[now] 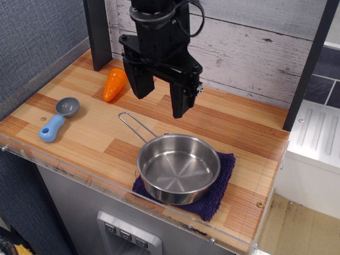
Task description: Put the pan above the purple cloth
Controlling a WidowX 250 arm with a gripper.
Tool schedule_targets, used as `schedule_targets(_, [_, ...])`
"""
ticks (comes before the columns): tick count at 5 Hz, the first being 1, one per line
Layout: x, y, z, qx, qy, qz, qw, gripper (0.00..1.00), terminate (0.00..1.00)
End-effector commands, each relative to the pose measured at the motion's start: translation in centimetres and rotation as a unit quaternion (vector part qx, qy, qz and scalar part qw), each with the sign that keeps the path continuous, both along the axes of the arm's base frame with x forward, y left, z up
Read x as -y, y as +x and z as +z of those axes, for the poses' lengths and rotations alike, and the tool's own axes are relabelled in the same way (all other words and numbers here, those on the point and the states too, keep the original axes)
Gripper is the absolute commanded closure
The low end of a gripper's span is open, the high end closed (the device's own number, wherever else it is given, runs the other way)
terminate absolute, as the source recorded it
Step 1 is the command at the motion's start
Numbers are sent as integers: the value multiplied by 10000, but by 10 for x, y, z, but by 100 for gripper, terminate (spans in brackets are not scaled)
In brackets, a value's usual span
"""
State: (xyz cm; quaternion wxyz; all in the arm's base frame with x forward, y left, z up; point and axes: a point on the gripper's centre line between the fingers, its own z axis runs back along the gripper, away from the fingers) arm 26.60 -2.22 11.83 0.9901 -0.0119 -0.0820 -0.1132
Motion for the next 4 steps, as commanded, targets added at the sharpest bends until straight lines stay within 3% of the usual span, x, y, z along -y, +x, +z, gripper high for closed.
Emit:
schedule_targets(1, [41,-24,-2,23,-108,-797,9968,0,0])
schedule_targets(4, [62,-41,-68,-693,30,-1525,9859,0,0])
